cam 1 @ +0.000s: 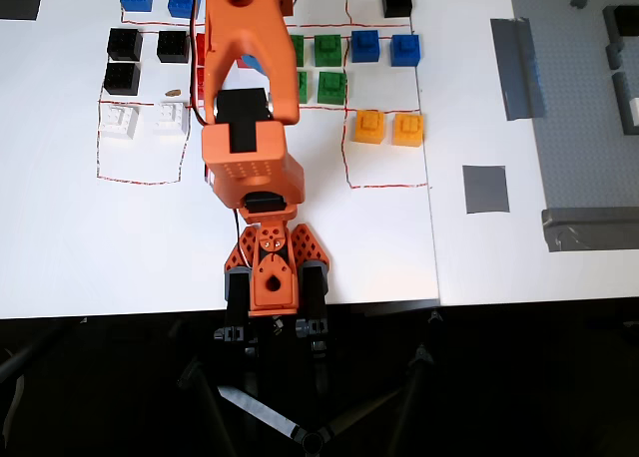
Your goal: Grab the block and put it in the grey marker
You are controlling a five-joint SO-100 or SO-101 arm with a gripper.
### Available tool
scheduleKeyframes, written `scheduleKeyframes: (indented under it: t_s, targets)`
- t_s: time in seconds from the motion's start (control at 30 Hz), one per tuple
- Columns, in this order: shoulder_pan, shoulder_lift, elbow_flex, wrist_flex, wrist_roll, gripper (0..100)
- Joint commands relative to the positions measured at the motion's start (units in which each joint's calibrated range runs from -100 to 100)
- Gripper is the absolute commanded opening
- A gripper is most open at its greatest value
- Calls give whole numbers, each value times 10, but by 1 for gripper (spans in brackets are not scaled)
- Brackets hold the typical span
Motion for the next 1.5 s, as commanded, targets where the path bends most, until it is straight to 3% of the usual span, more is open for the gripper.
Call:
scheduleKeyframes:
  t_s: [0.0,0.67,1.17,1.47]
  targets:
    - [17,-54,-41,28,2,0]
    - [30,-52,-36,25,6,0]
    - [207,-85,-32,59,87,0]
    - [303,-75,-94,147,121,0]
